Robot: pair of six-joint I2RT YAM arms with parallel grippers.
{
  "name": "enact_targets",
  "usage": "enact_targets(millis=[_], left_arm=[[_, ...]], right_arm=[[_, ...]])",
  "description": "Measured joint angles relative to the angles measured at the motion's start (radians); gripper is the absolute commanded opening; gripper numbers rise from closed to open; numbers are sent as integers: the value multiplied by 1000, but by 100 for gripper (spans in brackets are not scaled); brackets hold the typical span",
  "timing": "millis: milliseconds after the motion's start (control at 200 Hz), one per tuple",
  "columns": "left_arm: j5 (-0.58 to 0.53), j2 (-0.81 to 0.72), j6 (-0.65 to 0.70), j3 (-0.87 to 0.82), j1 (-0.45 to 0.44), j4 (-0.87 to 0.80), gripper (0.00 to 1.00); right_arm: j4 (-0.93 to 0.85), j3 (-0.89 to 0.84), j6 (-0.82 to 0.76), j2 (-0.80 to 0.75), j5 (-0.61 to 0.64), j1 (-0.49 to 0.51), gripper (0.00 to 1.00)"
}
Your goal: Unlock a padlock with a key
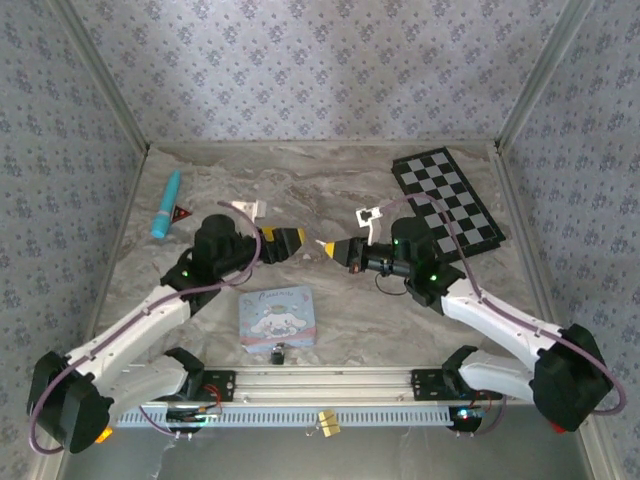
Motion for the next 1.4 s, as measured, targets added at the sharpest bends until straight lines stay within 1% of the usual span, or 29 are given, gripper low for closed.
enact_targets(millis=[105,195,245,285,360,415,510,550,585,670,805,905,979,1139,1249,1399], left_arm=[[-127,16,44,167,0,-293,84],[-238,48,48,277,-12,-520,86],[-300,71,45,314,-42,-634,88],[-343,86,33,328,-82,-724,89],[-385,99,4,327,-155,-867,90],[-395,94,-26,318,-197,-951,92],[-410,68,-85,284,-246,-1059,96],[-415,53,-111,262,-270,-1097,99],[-414,42,-134,242,-291,-1125,100],[-402,23,-179,191,-344,-1165,100],[-365,18,-237,110,-458,-1164,100],[-360,49,-265,70,-550,-1164,100],[-358,81,-268,62,-597,-1155,100],[-343,130,-267,27,-610,-1088,100],[-340,194,-263,19,-609,-1046,100],[-327,272,-244,19,-566,-988,100]], right_arm=[[-128,28,-78,-29,56,16,0],[-227,44,-131,-51,127,21,0],[-274,46,-153,-61,169,19,0],[-306,46,-167,-68,198,16,0],[-361,46,-190,-77,246,3,0],[-388,46,-203,-85,272,-9,0],[-407,45,-217,-103,305,-30,0],[-407,43,-222,-110,312,-39,0],[-407,40,-225,-116,316,-49,0],[-406,31,-233,-119,317,-76,0],[-388,-2,-238,-123,298,-124,0],[-379,-28,-238,-127,274,-167,0],[-370,-43,-238,-130,254,-196,0],[-346,-65,-238,-134,223,-223,0],[-336,-72,-238,-135,211,-226,0],[-334,-81,-243,-148,208,-234,0]])
